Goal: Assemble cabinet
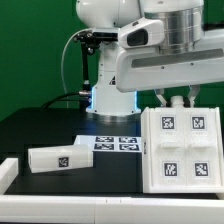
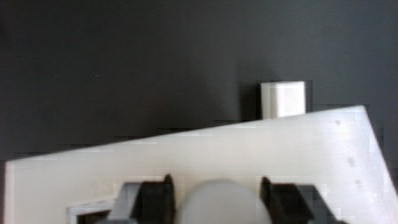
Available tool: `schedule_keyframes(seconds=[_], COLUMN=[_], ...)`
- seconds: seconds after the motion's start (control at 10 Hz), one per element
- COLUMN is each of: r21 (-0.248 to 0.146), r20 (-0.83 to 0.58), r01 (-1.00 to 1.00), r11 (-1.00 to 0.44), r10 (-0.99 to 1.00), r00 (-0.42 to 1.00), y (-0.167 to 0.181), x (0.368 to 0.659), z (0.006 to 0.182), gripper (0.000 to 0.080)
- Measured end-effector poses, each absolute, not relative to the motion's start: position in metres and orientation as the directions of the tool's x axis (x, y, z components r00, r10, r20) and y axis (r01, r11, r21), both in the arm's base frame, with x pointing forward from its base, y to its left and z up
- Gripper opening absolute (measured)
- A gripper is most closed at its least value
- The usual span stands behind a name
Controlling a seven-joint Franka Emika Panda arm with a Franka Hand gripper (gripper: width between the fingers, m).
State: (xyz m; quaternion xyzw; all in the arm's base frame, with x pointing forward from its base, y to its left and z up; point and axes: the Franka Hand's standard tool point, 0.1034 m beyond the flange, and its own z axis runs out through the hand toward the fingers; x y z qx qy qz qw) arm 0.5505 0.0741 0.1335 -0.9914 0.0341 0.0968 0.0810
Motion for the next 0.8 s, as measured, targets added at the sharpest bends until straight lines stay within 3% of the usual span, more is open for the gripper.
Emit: schedule_keyframes(seconds=[0.8], r21=[-0.166], r20=[-0.208], r01=[-0.076], r11=[-0.983], r10=[-0.040], r00=[0.977], y=[0.071], x=[0.572], z=[0.138], gripper=[0.0223])
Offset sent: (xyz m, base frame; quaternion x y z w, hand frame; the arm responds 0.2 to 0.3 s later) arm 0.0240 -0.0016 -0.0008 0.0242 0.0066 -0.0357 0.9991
